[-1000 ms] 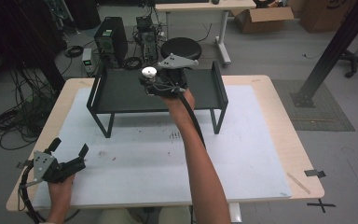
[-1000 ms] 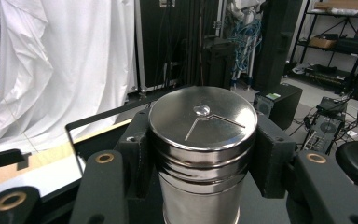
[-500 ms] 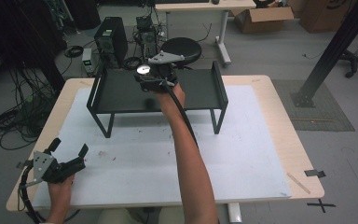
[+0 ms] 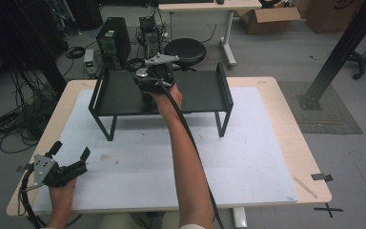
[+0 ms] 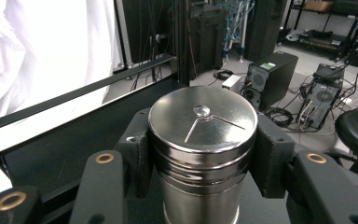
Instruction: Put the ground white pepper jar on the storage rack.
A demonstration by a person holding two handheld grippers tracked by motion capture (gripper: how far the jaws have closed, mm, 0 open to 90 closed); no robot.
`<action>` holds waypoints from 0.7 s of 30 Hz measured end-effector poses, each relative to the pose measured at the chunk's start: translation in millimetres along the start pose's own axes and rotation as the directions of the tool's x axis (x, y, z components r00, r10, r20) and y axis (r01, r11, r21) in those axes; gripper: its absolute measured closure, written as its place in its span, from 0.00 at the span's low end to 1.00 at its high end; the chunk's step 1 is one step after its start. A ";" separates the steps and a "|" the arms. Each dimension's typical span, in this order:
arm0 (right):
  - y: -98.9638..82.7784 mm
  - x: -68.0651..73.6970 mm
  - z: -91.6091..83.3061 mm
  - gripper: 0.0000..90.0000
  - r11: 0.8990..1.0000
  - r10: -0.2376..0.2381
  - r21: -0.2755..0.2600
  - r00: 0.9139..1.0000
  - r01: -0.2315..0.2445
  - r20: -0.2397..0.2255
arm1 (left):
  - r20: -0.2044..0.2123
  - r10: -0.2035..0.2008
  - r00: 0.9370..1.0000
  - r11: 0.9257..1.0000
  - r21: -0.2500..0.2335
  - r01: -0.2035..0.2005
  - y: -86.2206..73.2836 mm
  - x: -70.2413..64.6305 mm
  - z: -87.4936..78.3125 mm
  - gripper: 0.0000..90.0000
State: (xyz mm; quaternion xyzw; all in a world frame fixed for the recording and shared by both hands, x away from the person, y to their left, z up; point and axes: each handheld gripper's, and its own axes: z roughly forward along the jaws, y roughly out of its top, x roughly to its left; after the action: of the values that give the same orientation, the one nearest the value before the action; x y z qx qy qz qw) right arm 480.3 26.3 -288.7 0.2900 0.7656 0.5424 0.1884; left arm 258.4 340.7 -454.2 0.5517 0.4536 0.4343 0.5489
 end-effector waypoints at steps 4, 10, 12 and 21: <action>-0.8 0.5 4.2 0.54 1.000 0.003 0.020 1.000 -0.003 -0.001 | -0.001 0.001 1.000 1.000 0.001 -0.001 0.1 -0.1 -0.1 0.00; -3.7 -2.0 6.7 0.54 0.999 0.019 0.043 1.000 -0.019 0.004 | 0.000 0.001 1.000 1.000 0.001 -0.001 0.0 0.0 -0.1 0.00; -5.2 -3.6 6.7 0.54 0.998 0.030 0.046 1.000 -0.030 0.002 | -0.001 0.001 1.000 1.000 0.001 -0.001 0.0 -0.1 -0.2 0.00; -7.1 -7.2 5.5 0.48 0.998 0.054 0.039 0.998 -0.054 -0.012 | 0.000 0.002 1.000 1.000 0.000 -0.002 0.0 -0.1 -0.2 0.00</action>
State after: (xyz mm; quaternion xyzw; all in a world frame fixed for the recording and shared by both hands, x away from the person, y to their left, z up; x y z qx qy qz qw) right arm 487.4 23.9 -297.4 0.3107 0.7691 0.5341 0.1631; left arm 258.2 340.6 -454.3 0.5523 0.4532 0.4348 0.5482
